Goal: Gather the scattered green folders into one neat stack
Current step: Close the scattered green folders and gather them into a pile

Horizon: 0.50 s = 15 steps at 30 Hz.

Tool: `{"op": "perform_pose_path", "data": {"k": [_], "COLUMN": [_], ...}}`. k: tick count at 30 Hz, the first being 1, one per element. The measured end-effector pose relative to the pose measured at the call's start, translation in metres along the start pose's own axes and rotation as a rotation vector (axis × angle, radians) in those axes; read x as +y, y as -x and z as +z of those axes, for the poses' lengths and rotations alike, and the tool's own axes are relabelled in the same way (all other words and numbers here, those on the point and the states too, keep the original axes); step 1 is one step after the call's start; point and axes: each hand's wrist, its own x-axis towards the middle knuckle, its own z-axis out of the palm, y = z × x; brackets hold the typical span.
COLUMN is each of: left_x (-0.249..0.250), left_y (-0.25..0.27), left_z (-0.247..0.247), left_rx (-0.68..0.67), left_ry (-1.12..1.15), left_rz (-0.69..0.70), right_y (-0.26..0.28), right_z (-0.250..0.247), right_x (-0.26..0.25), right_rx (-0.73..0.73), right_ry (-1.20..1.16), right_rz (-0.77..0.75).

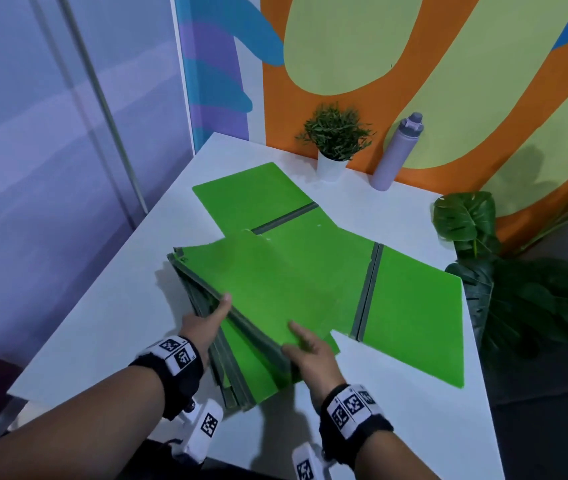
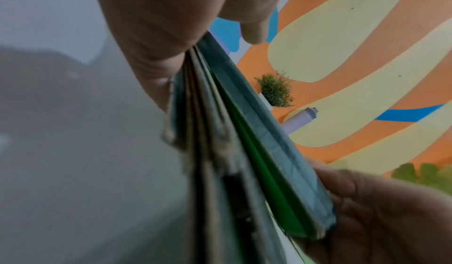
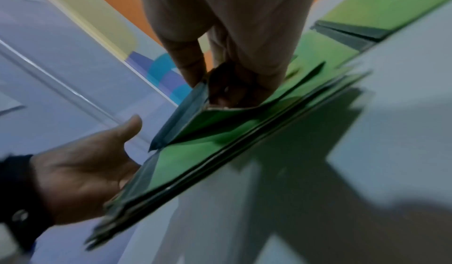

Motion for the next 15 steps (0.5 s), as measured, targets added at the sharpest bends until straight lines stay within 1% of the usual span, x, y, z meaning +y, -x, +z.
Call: {"op": "perform_pose_path", "data": {"k": [2, 3, 4, 5, 6, 8, 10, 12, 13, 15], "left_x": [-0.001, -0.002, -0.003, -0.002, 0.000, 0.004, 0.010, 0.017, 0.021, 0.027], "left_y": [-0.001, -0.003, -0.005, -0.005, -0.004, -0.006, -0.007, -0.007, -0.006, -0.007], "left_z": [0.002, 0.004, 0.005, 0.007, 0.008, 0.008, 0.007, 0.006, 0.006, 0.012], "left_rx": [0.071, 0.098, 0.113, 0.118, 0.116, 0.092, 0.010, -0.127, -0.198, -0.320], "left_ry": [-0.105, -0.117, -0.113, -0.108, -0.115, -0.127, -0.091, -0.087, -0.100, -0.137], "left_rz": [0.022, 0.031, 0.045, 0.067, 0.092, 0.163, 0.246, 0.333, 0.362, 0.404], "right_y": [0.007, 0.011, 0.013, 0.012, 0.008, 0.000, -0.010, -0.017, -0.021, -0.026], "right_z": [-0.003, -0.006, -0.011, -0.016, -0.023, -0.040, -0.058, -0.078, -0.088, -0.107], "right_x": [0.009, 0.008, 0.007, 0.007, 0.006, 0.000, -0.007, -0.014, -0.016, -0.013], "right_rx": [-0.147, -0.214, -0.258, -0.266, -0.218, -0.027, 0.148, 0.269, 0.299, 0.300], "right_ry": [0.120, 0.188, 0.253, 0.316, 0.383, 0.460, 0.452, 0.358, 0.270, 0.075], "right_rz": [0.058, 0.078, 0.090, 0.083, 0.045, -0.022, -0.040, -0.006, 0.023, 0.087]}}
